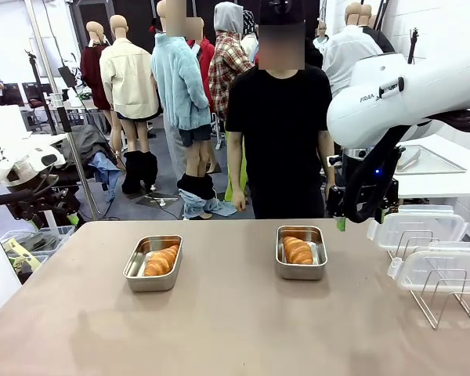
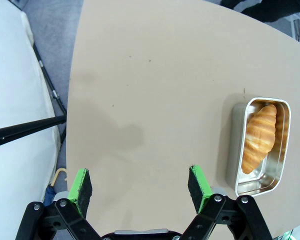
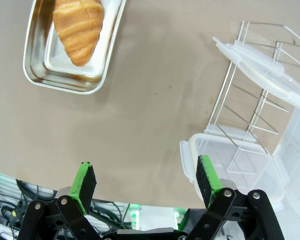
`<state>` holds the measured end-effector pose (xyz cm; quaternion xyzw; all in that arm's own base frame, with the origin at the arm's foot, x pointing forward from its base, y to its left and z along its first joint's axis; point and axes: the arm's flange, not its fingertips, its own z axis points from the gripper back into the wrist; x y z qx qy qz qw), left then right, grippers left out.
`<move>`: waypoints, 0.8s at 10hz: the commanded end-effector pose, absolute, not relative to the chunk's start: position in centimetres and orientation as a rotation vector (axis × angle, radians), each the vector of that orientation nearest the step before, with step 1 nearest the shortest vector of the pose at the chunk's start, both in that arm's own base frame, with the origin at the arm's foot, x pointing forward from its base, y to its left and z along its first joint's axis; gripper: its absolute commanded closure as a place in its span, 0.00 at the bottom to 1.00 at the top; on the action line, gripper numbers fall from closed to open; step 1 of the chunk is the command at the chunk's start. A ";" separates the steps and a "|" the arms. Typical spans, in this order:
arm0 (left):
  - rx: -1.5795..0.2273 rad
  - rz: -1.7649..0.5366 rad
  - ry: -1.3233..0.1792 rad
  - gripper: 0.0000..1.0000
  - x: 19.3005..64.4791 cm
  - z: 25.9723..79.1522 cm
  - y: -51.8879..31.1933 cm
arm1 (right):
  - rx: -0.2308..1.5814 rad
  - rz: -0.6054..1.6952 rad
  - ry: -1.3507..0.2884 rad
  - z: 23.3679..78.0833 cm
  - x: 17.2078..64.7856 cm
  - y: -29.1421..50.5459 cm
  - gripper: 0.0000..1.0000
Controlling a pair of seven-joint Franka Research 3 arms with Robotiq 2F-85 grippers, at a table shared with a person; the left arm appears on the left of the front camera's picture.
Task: Place the bread in airtight containers.
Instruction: Pick up one Airtight Container lid and hand it to the human.
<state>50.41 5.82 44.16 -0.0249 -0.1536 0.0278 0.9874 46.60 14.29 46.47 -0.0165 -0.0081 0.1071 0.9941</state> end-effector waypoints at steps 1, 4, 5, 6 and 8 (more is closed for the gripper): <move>-0.029 0.072 -0.297 0.00 50.4 44.4 5.8 | -0.036 0.201 -0.010 46.5 46.8 14.4 0.00; -0.029 0.072 -0.297 0.00 50.4 44.4 5.8 | -0.036 0.201 -0.010 46.5 46.8 14.4 0.00; -0.029 0.072 -0.297 0.00 50.4 44.4 5.8 | -0.036 0.201 -0.010 46.5 46.8 14.4 0.00; -0.029 0.072 -0.297 0.00 50.4 44.4 5.8 | -0.036 0.201 -0.010 46.5 46.8 14.4 0.00; -0.029 0.072 -0.297 0.00 50.4 44.4 5.8 | -0.036 0.201 -0.010 46.5 46.8 14.4 0.00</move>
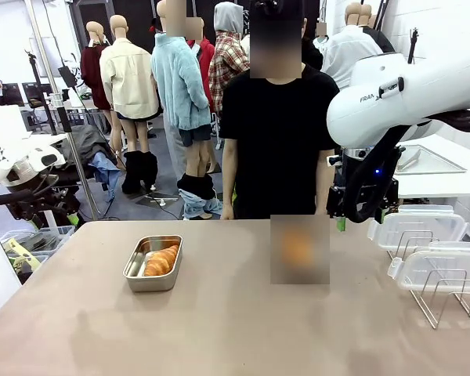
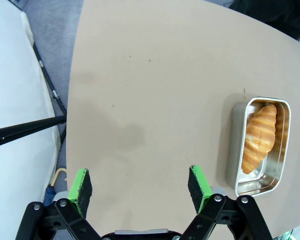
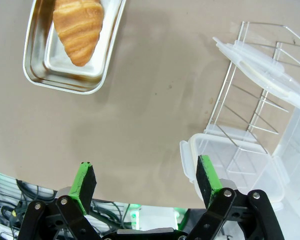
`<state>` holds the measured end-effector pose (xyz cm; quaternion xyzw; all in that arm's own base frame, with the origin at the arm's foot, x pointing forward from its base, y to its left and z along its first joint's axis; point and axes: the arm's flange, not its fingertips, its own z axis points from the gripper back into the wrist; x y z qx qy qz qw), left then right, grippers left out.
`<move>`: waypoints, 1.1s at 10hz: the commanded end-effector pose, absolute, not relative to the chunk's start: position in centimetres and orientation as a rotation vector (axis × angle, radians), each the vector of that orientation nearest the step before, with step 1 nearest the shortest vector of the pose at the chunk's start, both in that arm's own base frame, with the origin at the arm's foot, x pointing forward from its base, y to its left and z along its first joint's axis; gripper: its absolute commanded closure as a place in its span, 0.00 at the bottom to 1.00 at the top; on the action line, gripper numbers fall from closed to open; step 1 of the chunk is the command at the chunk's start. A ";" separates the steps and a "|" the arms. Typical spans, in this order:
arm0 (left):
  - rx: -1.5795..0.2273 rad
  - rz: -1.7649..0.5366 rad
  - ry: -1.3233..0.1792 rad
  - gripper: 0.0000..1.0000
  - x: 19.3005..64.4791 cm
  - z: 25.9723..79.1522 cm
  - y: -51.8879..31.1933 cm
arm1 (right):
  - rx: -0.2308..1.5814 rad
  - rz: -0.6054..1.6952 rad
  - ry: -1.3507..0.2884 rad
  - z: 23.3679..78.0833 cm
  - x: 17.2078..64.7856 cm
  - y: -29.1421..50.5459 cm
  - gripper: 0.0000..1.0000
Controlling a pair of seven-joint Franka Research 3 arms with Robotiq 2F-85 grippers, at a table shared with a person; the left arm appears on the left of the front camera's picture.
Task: Place the bread in airtight containers.
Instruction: Pick up one Airtight Container lid and hand it to the human.
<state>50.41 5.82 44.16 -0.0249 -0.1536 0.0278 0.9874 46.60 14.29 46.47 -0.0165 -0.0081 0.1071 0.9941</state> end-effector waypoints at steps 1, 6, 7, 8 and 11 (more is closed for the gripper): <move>-0.029 0.072 -0.297 0.00 50.4 44.4 5.8 | -0.036 0.201 -0.010 46.5 46.8 14.4 0.00; -0.029 0.072 -0.297 0.00 50.4 44.4 5.8 | -0.036 0.201 -0.010 46.5 46.8 14.4 0.00; -0.029 0.072 -0.297 0.00 50.4 44.4 5.8 | -0.036 0.201 -0.010 46.5 46.8 14.4 0.00; -0.029 0.072 -0.297 0.00 50.4 44.4 5.8 | -0.036 0.201 -0.010 46.5 46.8 14.4 0.00; -0.029 0.072 -0.297 0.00 50.4 44.4 5.8 | -0.036 0.201 -0.010 46.5 46.8 14.4 0.00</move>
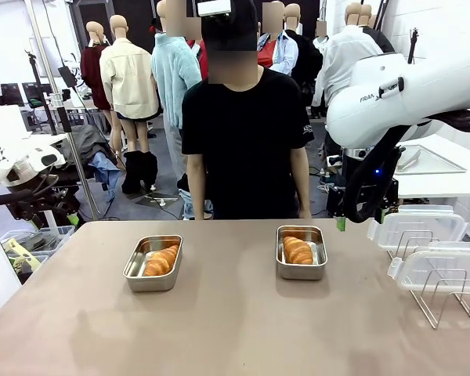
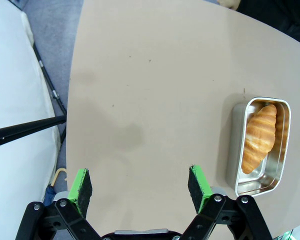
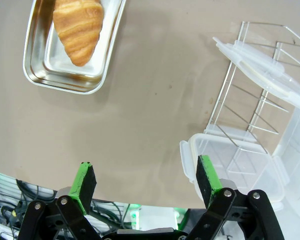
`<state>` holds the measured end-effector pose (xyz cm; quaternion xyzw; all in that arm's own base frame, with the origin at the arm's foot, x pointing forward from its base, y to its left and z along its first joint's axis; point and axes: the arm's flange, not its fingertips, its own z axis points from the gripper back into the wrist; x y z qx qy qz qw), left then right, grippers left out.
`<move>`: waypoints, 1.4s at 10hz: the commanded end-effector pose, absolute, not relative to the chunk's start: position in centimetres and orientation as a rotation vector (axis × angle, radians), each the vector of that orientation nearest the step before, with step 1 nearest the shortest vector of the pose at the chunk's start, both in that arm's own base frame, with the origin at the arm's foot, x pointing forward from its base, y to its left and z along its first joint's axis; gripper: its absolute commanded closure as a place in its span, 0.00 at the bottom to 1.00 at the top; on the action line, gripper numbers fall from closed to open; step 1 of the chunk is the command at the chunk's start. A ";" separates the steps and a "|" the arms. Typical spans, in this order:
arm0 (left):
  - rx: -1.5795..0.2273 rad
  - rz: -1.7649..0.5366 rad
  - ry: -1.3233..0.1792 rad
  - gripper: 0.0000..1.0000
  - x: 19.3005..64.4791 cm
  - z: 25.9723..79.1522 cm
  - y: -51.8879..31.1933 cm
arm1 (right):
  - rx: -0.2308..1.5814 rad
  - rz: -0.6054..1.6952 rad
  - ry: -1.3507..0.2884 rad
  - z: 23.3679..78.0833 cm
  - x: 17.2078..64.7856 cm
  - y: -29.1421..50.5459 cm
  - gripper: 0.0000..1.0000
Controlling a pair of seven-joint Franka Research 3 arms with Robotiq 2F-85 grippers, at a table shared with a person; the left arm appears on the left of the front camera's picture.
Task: Place the bread in airtight containers.
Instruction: Pick up one Airtight Container lid and hand it to the human.
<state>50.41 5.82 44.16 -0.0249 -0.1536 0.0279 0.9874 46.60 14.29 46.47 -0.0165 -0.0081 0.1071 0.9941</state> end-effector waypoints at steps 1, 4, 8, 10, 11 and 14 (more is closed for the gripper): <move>-0.029 0.072 -0.297 0.00 50.4 44.4 5.8 | -0.036 0.201 -0.010 46.5 46.8 14.4 0.00; -0.029 0.072 -0.297 0.00 50.4 44.4 5.8 | -0.055 0.380 -0.017 47.8 45.5 13.6 0.00; -0.029 0.072 -0.297 0.00 50.4 44.4 5.8 | -0.144 1.049 0.088 53.1 41.2 8.5 0.00; -0.029 0.072 -0.297 0.00 50.4 44.4 5.8 | -0.218 1.219 0.123 52.2 40.3 6.5 0.00; -0.029 0.072 -0.297 0.00 50.4 44.4 5.8 | -0.335 1.288 0.202 50.7 39.9 5.5 0.00; -0.029 0.072 -0.297 0.00 50.4 44.4 5.8 | -0.253 1.282 0.254 51.2 40.0 5.2 0.00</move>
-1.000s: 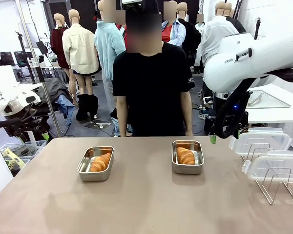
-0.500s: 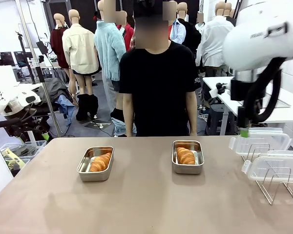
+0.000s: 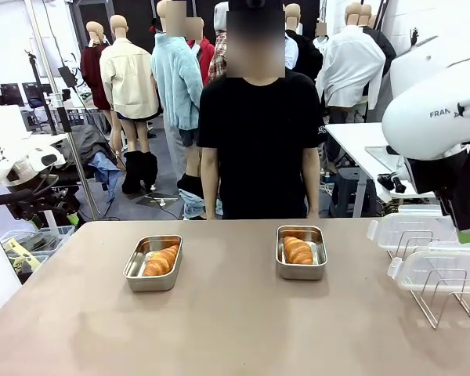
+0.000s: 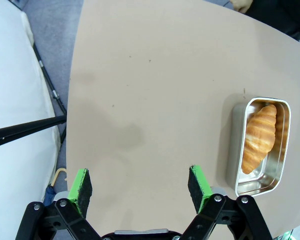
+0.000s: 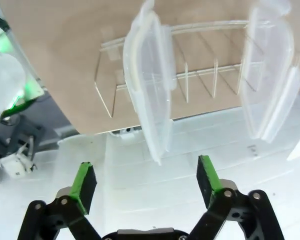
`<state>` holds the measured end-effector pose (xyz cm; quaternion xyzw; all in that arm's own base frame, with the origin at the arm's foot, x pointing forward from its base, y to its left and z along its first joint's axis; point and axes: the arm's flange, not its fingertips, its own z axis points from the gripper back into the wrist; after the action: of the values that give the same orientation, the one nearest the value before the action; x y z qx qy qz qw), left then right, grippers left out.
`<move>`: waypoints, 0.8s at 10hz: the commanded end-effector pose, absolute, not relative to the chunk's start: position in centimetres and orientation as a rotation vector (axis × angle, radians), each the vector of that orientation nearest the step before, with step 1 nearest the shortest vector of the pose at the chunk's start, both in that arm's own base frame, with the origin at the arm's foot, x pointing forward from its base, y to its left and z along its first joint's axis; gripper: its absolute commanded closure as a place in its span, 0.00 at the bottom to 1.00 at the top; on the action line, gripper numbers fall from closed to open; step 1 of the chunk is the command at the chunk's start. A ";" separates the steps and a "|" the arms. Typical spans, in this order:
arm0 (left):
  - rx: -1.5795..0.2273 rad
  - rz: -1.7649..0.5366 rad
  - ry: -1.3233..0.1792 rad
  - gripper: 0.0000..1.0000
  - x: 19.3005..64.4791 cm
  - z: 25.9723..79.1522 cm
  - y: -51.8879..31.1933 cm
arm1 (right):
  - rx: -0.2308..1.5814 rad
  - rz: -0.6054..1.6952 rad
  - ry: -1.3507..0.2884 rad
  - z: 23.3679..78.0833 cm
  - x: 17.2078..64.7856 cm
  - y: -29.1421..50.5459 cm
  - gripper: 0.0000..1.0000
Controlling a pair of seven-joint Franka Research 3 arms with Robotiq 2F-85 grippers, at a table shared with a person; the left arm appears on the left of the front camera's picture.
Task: Place the bread in airtight containers.
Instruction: Pick up one Airtight Container lid and hand it to the human.
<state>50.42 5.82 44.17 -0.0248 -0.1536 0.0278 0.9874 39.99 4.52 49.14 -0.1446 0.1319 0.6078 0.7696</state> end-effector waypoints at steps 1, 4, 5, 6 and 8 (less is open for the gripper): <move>-0.029 0.072 -0.297 0.00 50.4 44.4 5.8 | -0.253 1.282 0.254 51.2 40.0 5.2 0.00; -0.029 0.072 -0.297 0.00 50.4 44.4 5.8 | -0.200 1.432 0.272 47.8 40.5 3.3 0.00; -0.029 0.072 -0.297 0.00 50.4 44.4 5.8 | -0.176 1.448 0.260 47.1 40.4 3.1 0.00; -0.029 0.072 -0.297 0.00 50.4 44.4 5.8 | -0.157 1.458 0.238 46.7 40.5 2.8 0.00; -0.029 0.072 -0.297 0.00 50.4 44.4 5.8 | -0.124 1.397 0.225 45.6 41.2 2.5 0.00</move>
<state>50.42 5.82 44.18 -0.0248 -0.1536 0.0278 0.9874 40.73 2.65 46.28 -0.0698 0.1152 0.6511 0.7469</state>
